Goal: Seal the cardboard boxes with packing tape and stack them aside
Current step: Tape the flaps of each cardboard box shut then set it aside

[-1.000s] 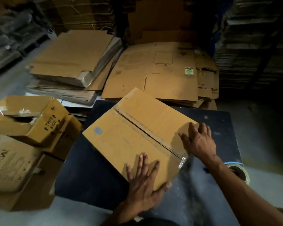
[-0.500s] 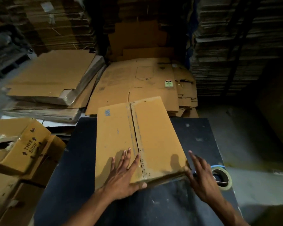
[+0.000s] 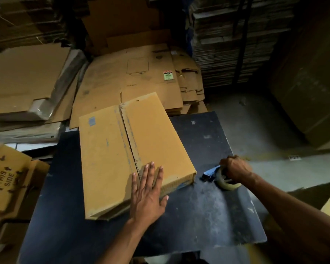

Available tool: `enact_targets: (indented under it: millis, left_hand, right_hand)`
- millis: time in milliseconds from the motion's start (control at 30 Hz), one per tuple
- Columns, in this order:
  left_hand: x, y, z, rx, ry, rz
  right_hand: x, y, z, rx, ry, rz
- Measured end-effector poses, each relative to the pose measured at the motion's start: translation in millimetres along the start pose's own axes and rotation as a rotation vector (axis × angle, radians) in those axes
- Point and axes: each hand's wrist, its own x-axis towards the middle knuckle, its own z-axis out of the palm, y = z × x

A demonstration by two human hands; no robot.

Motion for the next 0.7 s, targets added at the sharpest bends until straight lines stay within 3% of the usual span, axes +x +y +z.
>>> enact_targets:
  millis: [233, 333, 400, 467, 500, 567, 700]
  left_hand:
    - [1.3, -0.8, -3.3, 0.014, -0.035, 0.012]
    - [1.9, -3.0, -9.1, -0.128, -0.028, -0.017]
    - [0.1, 0.5, -19.6, -0.278, 0.144, -0.027]
    - [-8.8, 8.7, -25.6, -0.359, 0.440, 0.081]
    - [-15.0, 14.2, -28.4, -0.423, 0.514, 0.119]
    - [-28.4, 25.6, -34.6, -0.673, 0.402, 0.017]
    - [-38.8, 38.0, -60.2, -1.411, -0.184, -0.564]
  right_hand:
    - [-17.5, -10.3, 2.2, 0.068, -0.096, -0.079]
    - [-42.3, -7.0, -1.3, 0.181, -0.062, -0.073]
    - [-61.4, -4.8, -14.8, 0.317, -0.001, -0.055]
    - [-84.9, -6.8, -32.4, 0.448, 0.033, -0.026]
    - [-96.5, -9.1, -39.8, 0.508, 0.037, -0.025]
    - [-119.5, -20.2, -53.6, 0.621, 0.013, -0.030]
    - [-139.8, -63.0, -85.2, 0.612, -0.026, -0.132]
